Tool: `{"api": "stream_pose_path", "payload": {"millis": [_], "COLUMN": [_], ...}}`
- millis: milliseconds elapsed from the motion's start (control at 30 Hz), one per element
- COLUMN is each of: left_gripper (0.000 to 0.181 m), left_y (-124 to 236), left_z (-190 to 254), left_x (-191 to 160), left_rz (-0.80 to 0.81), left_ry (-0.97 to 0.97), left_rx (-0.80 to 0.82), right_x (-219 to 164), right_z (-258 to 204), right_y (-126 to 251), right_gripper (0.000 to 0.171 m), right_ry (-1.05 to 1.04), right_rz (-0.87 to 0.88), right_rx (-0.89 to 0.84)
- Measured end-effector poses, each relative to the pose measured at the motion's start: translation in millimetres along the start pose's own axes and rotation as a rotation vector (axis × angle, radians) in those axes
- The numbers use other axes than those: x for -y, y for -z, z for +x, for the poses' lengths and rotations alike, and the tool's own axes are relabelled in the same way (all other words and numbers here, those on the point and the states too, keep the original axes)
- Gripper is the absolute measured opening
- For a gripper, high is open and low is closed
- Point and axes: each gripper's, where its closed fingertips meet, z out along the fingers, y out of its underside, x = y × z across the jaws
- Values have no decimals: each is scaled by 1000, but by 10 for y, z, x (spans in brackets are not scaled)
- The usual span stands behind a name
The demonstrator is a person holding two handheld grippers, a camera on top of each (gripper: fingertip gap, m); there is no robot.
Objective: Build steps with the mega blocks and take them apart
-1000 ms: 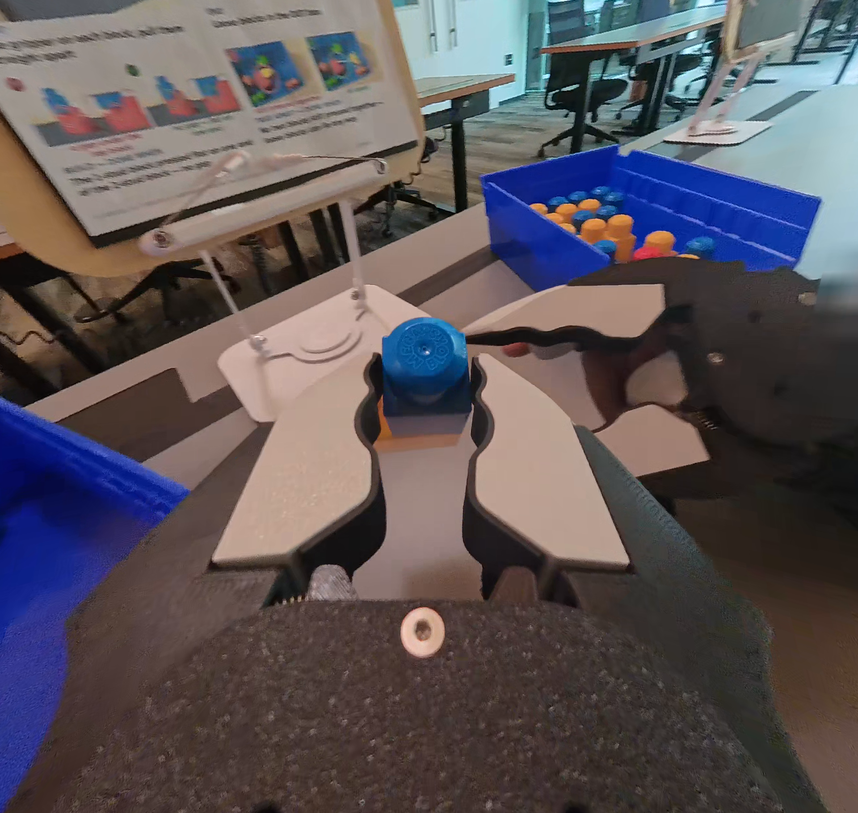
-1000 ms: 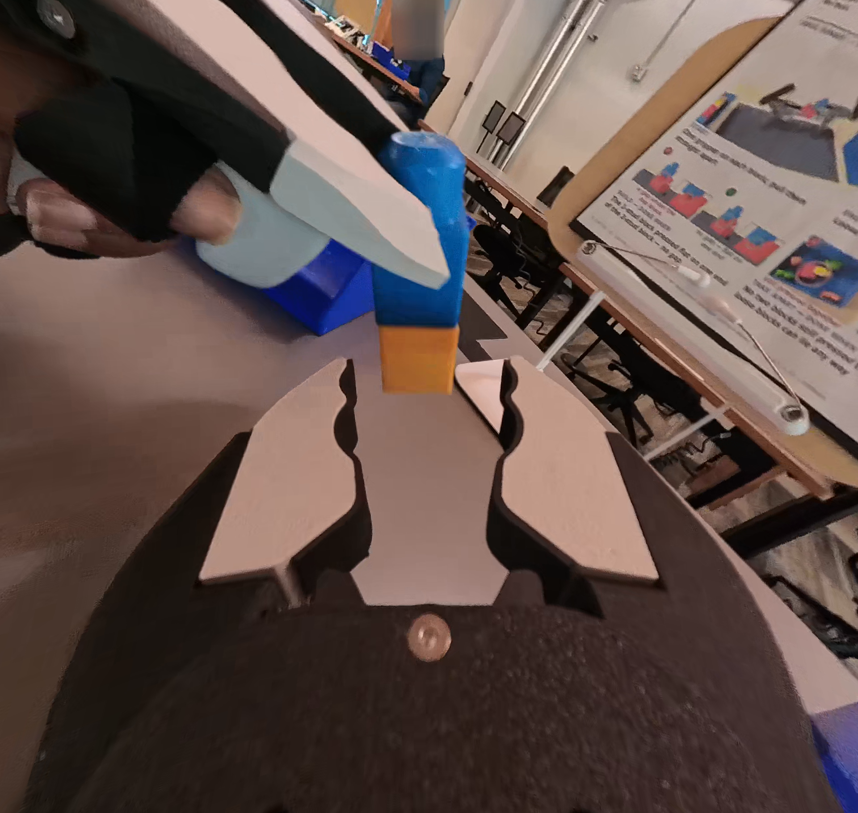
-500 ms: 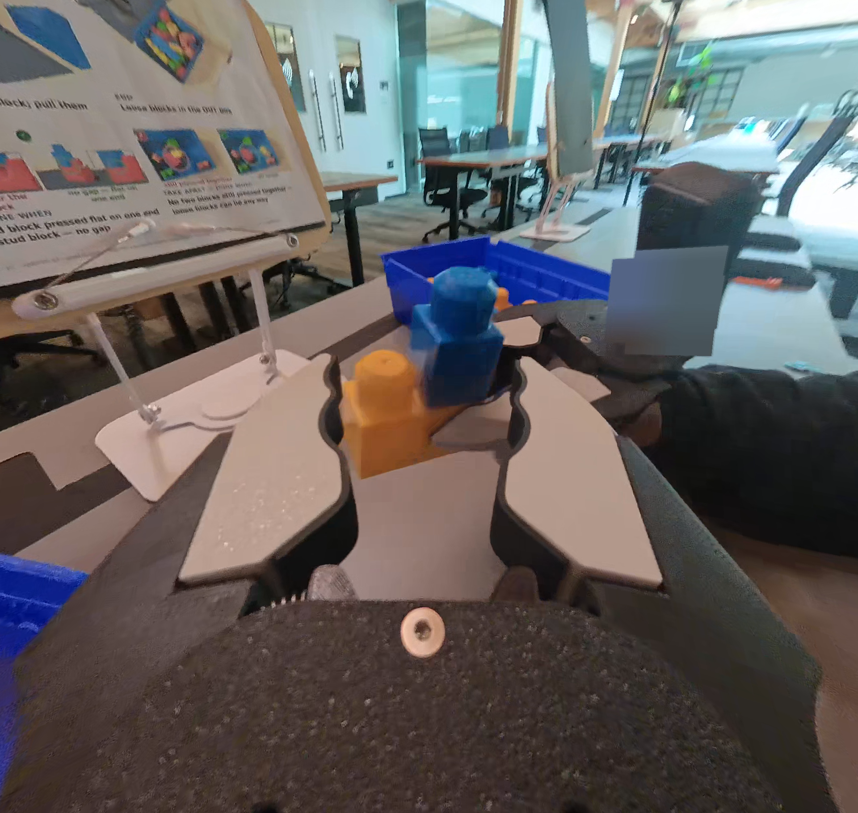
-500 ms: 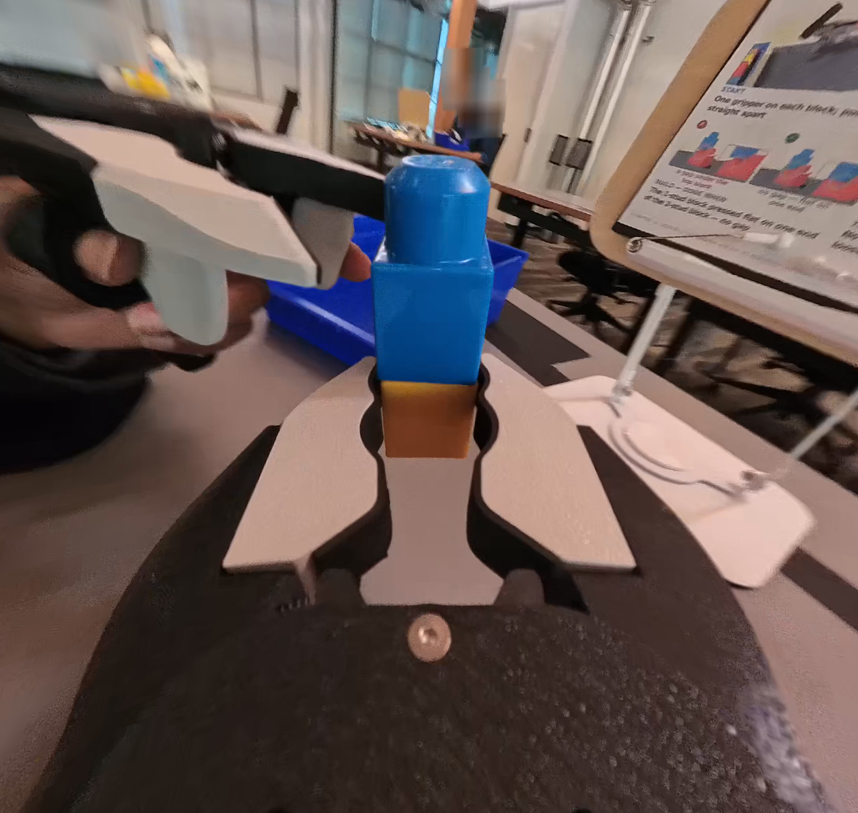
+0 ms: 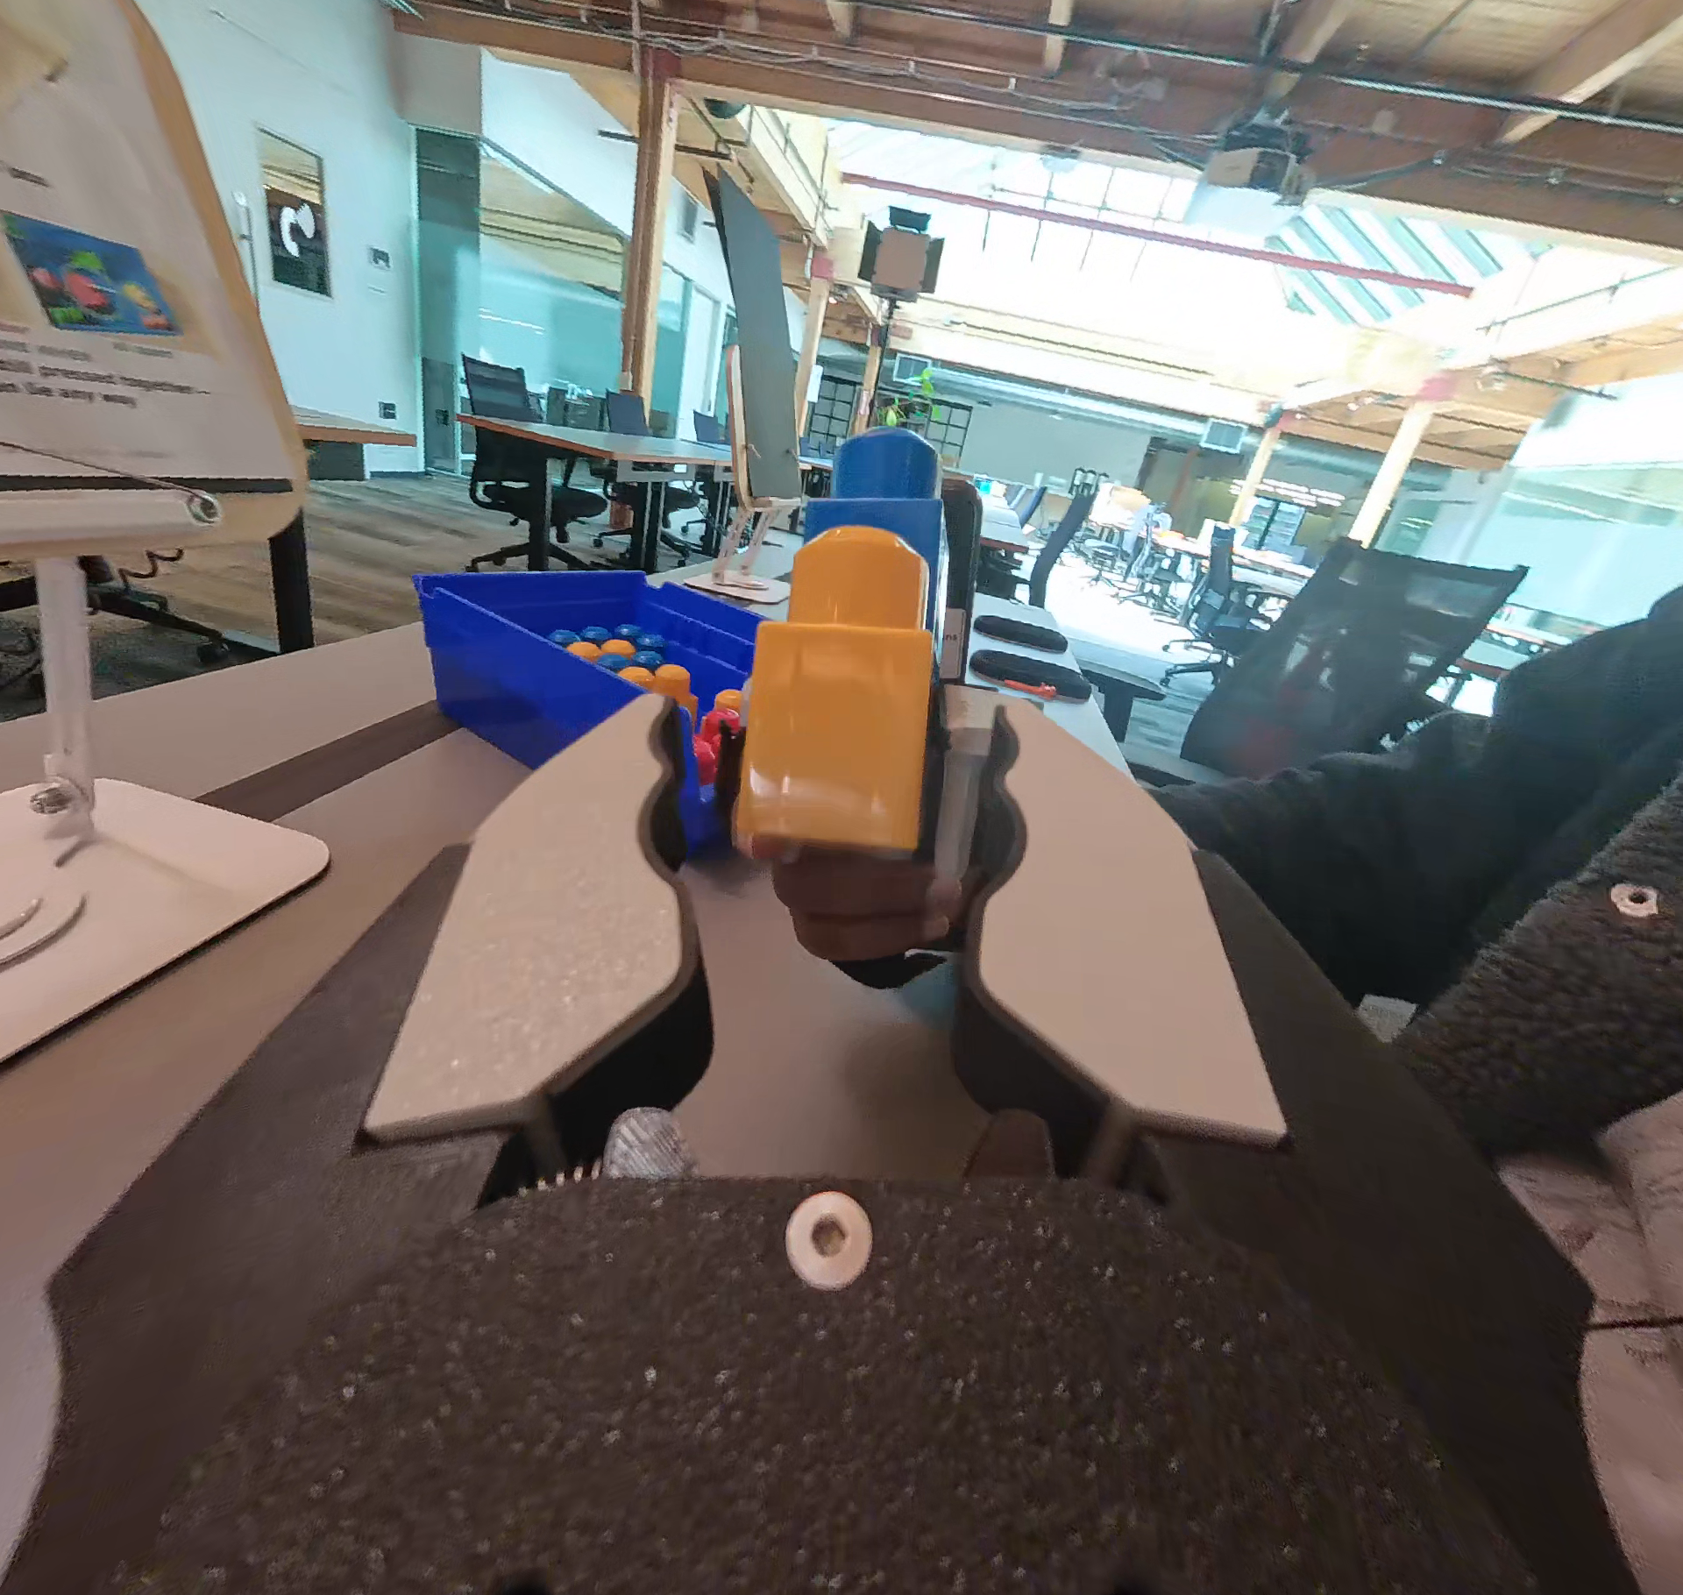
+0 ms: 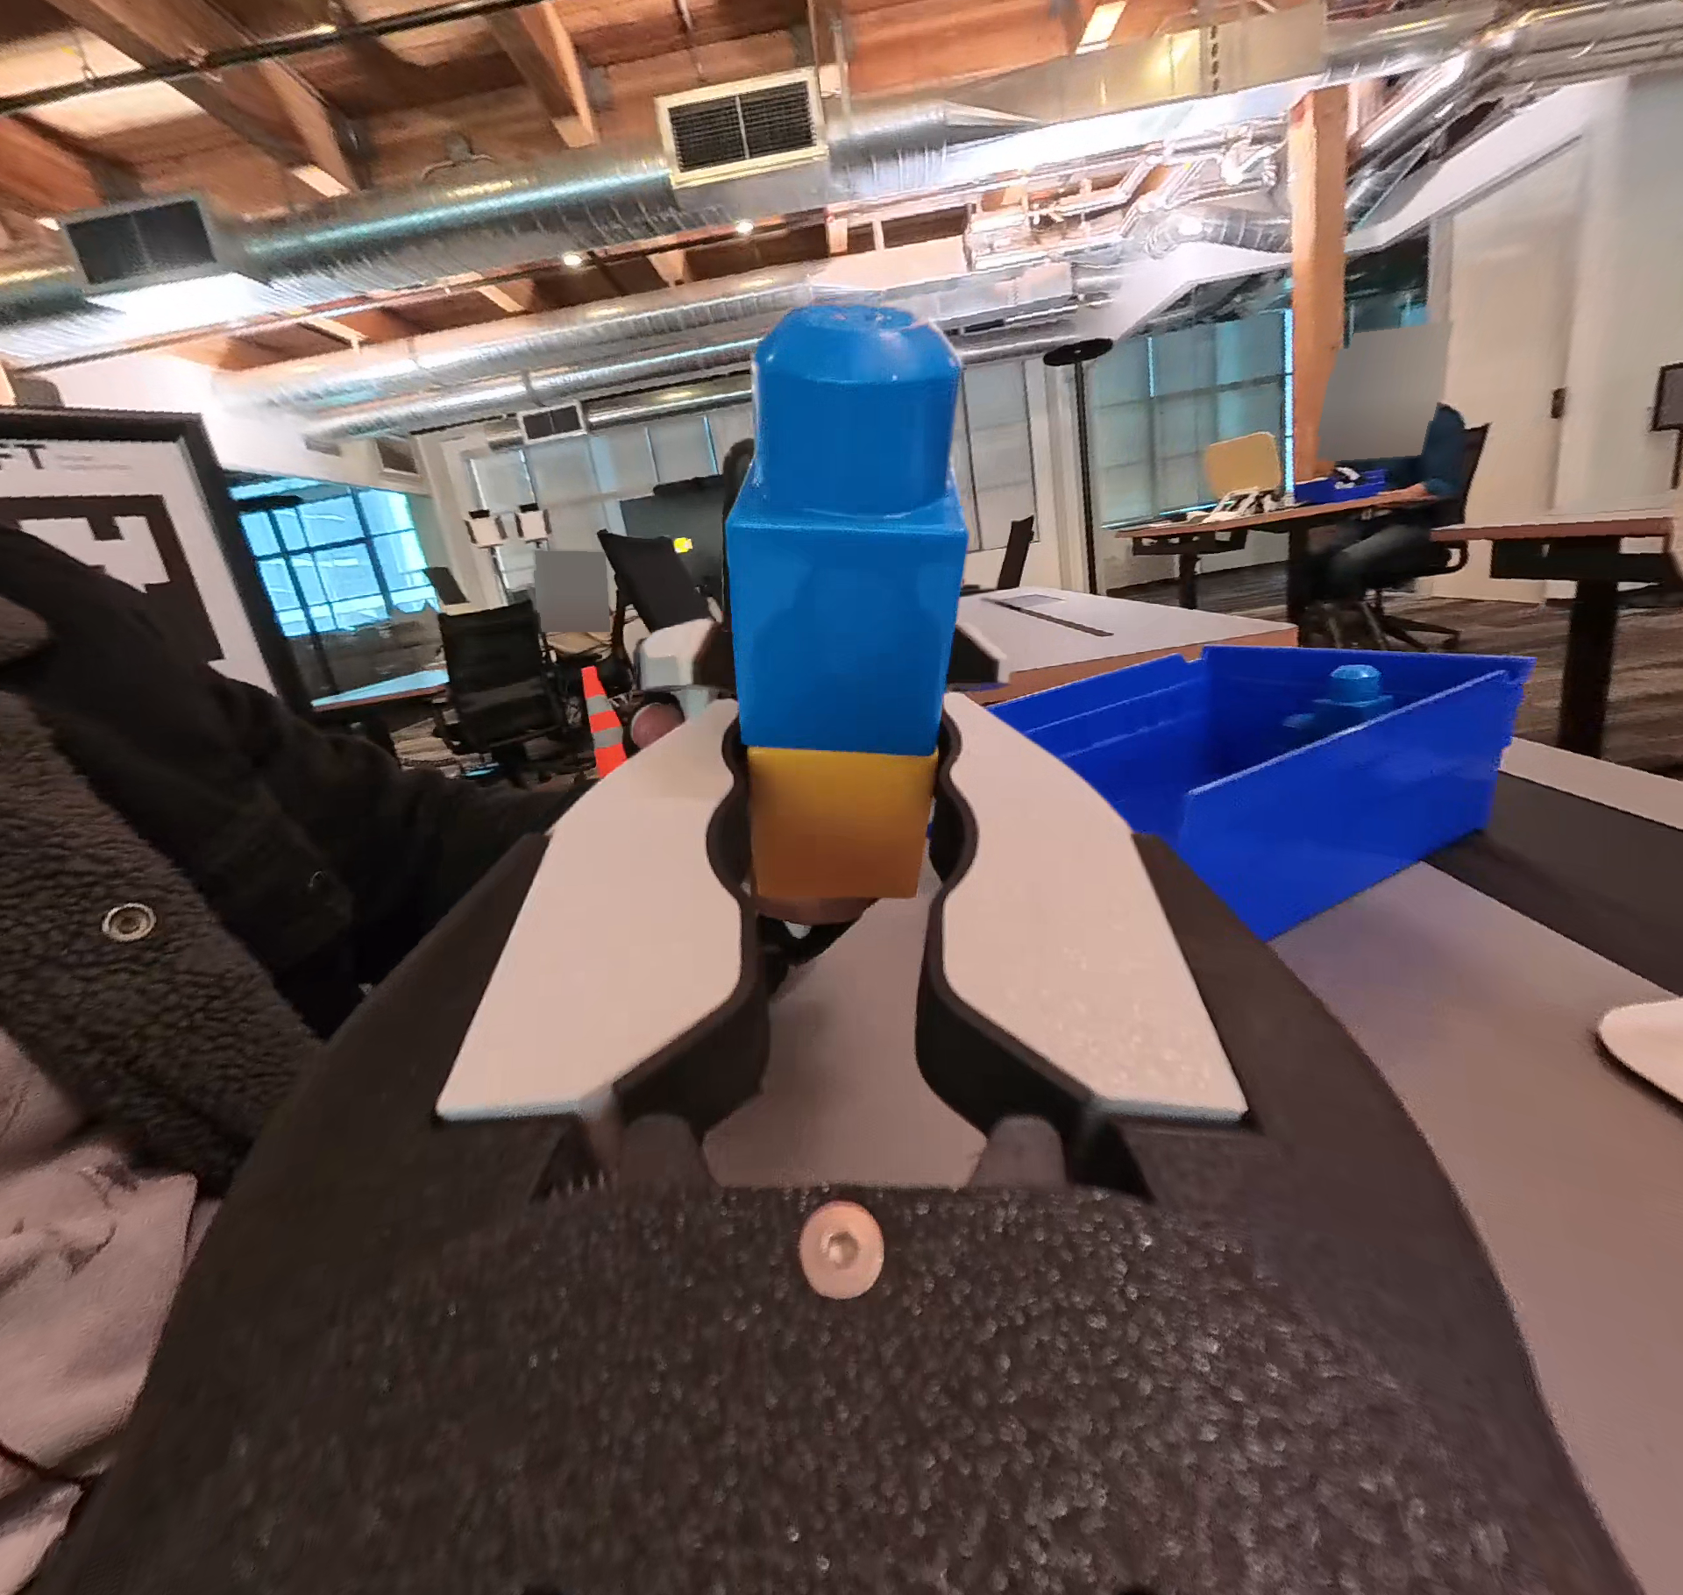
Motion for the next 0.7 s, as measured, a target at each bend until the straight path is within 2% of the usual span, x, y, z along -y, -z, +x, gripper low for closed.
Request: {"api": "stream_pose_path", "payload": {"millis": [100, 400, 533, 700], "left_gripper": [37, 37, 37, 37], "left_y": [7, 38, 60, 94], "left_z": [38, 44, 21, -33], "left_x": [-17, -46, -119, -270], "left_rz": [-8, -72, -144, -275], "left_ry": [-11, -49, -76, -138], "left_rx": [-17, -19, -21, 2], "right_x": [-16, -80, -191, -212], "right_z": [-28, -25, 10, 110], "right_y": [-10, -22, 19, 257], "right_gripper": [36, 36, 37, 45], "right_ry": [-1, 32, 131, 270], "right_rz": [-5, -65, -243, -467], "right_rx": [17, 8, -13, -63]}}
